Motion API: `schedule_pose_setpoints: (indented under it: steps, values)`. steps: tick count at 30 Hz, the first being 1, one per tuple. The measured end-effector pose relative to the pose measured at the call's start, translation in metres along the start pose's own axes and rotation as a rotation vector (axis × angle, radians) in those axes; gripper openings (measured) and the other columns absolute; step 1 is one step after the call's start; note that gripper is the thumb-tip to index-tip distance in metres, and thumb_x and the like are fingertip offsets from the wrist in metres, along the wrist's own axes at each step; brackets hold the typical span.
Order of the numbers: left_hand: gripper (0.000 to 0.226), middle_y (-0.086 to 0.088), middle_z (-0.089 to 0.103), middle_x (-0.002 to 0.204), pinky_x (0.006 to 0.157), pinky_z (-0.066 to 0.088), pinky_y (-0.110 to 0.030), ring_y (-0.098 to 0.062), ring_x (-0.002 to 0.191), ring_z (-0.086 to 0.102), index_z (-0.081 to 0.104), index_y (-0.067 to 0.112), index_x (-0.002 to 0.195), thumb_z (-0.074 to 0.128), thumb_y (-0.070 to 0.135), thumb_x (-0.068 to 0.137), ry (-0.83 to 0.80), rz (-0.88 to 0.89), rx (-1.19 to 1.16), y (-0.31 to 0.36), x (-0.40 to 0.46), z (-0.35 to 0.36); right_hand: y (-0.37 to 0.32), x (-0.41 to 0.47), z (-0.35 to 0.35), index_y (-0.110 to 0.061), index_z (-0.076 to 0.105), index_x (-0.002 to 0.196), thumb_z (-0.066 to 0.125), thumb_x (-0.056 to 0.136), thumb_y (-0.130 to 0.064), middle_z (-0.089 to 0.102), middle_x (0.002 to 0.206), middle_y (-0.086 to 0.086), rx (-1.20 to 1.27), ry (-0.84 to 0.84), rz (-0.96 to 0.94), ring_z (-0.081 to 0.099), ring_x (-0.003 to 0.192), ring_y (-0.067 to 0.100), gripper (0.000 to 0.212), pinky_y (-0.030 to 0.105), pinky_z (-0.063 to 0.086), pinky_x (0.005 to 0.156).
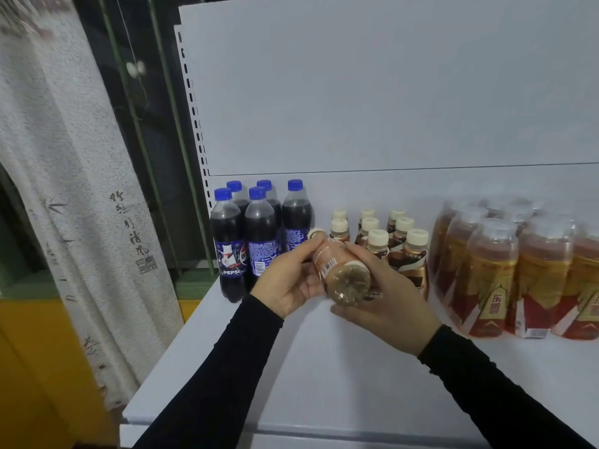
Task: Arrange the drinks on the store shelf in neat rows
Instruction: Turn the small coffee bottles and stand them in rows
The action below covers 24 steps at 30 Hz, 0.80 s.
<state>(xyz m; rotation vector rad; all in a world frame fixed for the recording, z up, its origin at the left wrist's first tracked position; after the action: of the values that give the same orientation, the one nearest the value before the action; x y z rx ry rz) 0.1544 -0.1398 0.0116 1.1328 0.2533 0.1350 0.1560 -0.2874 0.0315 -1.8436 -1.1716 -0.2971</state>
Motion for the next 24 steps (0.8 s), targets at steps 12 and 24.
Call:
schedule_pose_setpoints:
  steps: [12,24]
  values:
    - [0.060,-0.021,0.072,0.097,0.068,0.062,-0.042,-0.031,0.086,0.071,0.063,-0.001,0.125,0.073,0.033,0.076,0.003,-0.078,-0.080,-0.009,0.005,-0.004,-0.019,0.011,-0.005,-0.062,0.039,0.120,0.061,0.074,-0.071,0.051,0.115,-0.046,0.067,0.057,-0.066,0.055,0.110,-0.010,0.052,0.007,0.045,0.087]
    - [0.021,-0.008,0.074,0.076,0.054,0.058,-0.032,-0.019,0.066,0.072,0.064,0.009,0.109,0.069,0.018,0.090,-0.006,0.076,0.044,0.009,0.006,-0.014,0.020,0.003,0.014,-0.046,0.027,0.144,0.057,0.064,-0.087,0.057,0.119,-0.028,0.172,-0.095,0.159,0.060,0.106,-0.007,0.095,0.017,0.052,0.088]
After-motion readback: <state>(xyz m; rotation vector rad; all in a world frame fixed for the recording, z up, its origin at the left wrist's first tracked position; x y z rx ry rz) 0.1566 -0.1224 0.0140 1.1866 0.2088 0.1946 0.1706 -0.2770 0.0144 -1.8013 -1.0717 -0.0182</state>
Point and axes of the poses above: each hand's wrist, its own x-axis towards the middle knuckle, its own z-axis out of the palm, y = z × x, the point moved 7 cm from there along x, towards the middle knuckle
